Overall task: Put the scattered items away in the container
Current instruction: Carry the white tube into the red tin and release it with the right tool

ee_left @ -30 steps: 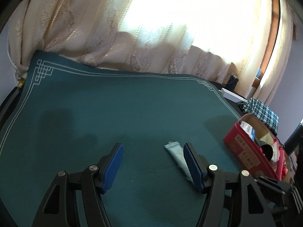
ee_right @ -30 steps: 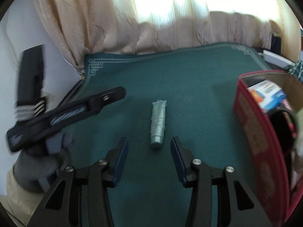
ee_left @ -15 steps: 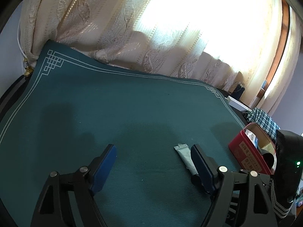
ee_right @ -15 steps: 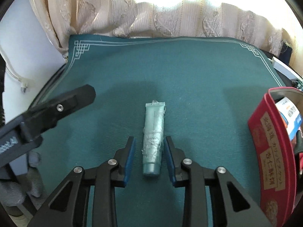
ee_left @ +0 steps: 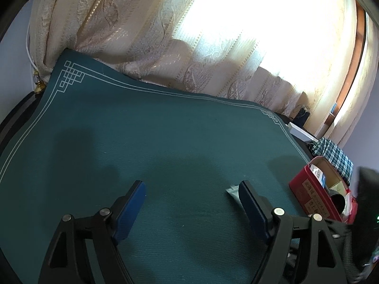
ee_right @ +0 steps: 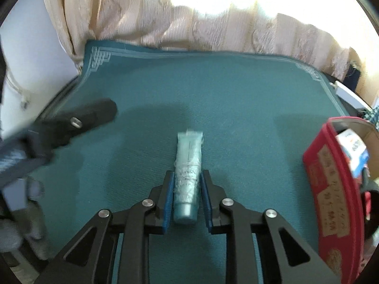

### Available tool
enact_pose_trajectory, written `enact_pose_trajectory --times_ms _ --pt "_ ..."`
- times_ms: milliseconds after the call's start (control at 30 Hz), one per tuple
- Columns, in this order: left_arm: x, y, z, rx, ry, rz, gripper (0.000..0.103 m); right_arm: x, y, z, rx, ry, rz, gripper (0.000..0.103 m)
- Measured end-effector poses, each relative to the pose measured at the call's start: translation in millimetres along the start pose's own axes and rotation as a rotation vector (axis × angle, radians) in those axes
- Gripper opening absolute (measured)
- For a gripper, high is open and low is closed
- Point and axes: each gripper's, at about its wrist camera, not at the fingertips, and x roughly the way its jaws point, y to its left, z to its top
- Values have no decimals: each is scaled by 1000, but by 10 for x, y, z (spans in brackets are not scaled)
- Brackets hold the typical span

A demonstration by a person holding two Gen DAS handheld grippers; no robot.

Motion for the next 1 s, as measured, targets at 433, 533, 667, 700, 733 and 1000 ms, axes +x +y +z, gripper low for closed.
enact_pose_trajectory --times_ms 433,533,667,700,733,1000 --pt "108 -269 -154 89 43 -20 82 -1166 -688 -129 159 -263 -155 18" --pt "126 -299 -183 98 48 -14 82 -1401 -889 -179 199 -312 -202 18" --pt "131 -358 -221 119 54 -19 82 -1527 -1152 -182 251 -339 -249 18" --pt "128 -387 -231 128 54 -24 82 -1536 -1218 -184 266 -342 -253 18" --pt "125 -405 -237 134 54 -28 82 -1536 -1293 -181 283 -343 -246 18" --pt "49 -608 -316 171 73 -78 82 -1349 -1598 -125 346 -318 -211 20"
